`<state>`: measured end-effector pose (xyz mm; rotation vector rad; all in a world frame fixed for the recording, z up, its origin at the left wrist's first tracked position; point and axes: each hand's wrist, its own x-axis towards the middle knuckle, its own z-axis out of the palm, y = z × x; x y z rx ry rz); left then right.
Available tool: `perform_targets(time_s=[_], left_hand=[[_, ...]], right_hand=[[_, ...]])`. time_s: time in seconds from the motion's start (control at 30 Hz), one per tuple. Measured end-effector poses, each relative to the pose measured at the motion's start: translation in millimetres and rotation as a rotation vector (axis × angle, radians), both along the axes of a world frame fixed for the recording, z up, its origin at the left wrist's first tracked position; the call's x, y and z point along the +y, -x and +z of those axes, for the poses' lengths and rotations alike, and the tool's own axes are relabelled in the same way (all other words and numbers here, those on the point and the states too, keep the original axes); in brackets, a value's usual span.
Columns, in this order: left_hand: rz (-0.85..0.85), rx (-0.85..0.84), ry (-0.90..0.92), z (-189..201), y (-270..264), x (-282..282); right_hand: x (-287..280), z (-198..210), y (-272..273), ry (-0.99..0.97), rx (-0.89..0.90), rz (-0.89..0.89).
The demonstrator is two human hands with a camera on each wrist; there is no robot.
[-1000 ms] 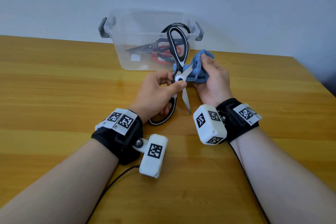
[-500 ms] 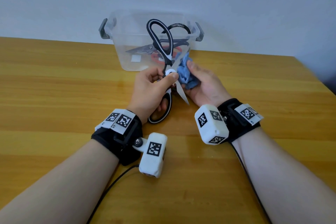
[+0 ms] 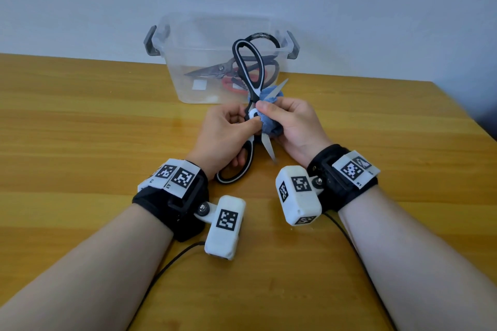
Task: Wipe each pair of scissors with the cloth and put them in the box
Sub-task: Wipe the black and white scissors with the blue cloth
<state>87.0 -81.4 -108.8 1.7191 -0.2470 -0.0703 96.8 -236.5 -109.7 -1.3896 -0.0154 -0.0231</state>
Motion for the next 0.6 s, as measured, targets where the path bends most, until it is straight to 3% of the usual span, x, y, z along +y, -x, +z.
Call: perform_targets(time_s=[0.6], left_hand=[[-0.035,-0.051,0.049,1.0,-1.0,-1.4]], right_hand=[[3.0,-5.3,-2.9,-0.006,-0.058,-0.197]])
